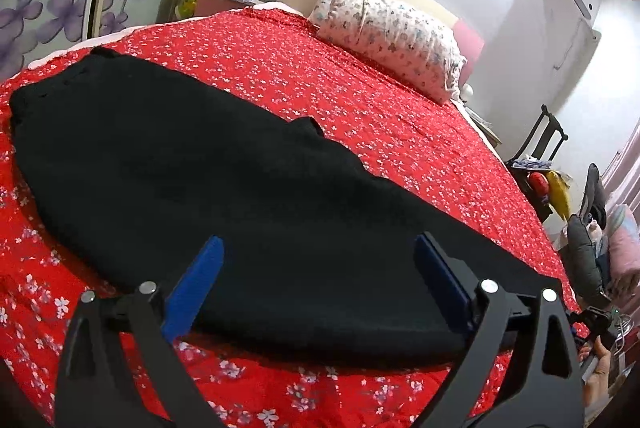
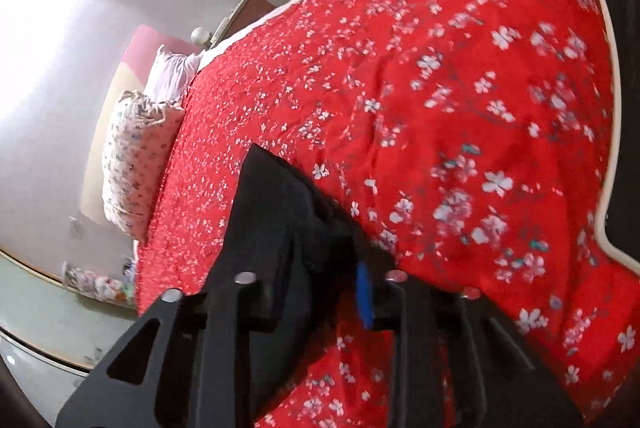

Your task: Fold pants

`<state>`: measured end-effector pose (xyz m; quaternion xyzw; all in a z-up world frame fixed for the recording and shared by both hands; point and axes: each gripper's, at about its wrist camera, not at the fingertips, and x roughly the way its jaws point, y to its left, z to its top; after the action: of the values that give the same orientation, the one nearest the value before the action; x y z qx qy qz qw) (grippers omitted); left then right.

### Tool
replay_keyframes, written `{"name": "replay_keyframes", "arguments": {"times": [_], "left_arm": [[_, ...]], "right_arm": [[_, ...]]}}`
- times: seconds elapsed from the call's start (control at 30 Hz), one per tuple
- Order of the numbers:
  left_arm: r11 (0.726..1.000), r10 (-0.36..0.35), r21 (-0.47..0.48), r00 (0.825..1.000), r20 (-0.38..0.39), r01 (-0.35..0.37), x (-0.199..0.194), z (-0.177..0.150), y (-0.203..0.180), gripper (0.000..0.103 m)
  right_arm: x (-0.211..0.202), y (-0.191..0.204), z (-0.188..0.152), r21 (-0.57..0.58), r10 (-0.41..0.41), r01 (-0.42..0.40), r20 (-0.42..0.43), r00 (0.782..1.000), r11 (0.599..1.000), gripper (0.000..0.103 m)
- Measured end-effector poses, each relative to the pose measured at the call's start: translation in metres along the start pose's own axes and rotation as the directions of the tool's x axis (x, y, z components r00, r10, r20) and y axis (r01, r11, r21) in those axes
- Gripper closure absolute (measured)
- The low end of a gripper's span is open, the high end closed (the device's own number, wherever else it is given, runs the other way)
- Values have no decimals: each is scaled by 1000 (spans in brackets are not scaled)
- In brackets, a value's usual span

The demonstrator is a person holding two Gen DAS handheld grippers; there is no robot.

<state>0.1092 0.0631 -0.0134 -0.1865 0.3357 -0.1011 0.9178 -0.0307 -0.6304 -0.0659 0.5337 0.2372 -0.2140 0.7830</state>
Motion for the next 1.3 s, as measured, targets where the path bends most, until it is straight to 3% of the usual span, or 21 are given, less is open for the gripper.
{"name": "replay_keyframes", "arguments": {"times": [0.13,0.27,0.37,0.5,0.67,0.97,1.13,1.3], "left_arm": [[1000,8,-28,1000,-6,-8,0,1,5,7],[997,30,-70,1000,7,-29,-3,3,15,7],[995,61,-74,998,14,-60,-5,5,17,7],[994,93,-66,996,16,-92,-6,7,18,7],[993,103,-57,995,9,-102,-5,8,19,7],[994,89,-60,996,-8,-89,-1,8,18,7],[996,83,-35,996,-17,-83,2,7,14,7],[997,71,-43,997,-10,-72,-1,7,16,7]], "right_arm": [[-12,3,-1,47,83,-86,55,995,995,89],[-31,40,-11,-82,131,-121,129,983,989,89],[-43,76,-26,-206,212,-180,142,967,962,89],[-55,136,-66,-398,318,-253,107,942,882,89],[-46,191,-132,-547,386,-342,-36,922,765,89],[14,243,-239,-627,283,-406,-292,914,664,89],[23,252,-269,-644,245,-409,-332,911,646,89],[28,256,-287,-684,203,-384,-333,921,621,89]]}}
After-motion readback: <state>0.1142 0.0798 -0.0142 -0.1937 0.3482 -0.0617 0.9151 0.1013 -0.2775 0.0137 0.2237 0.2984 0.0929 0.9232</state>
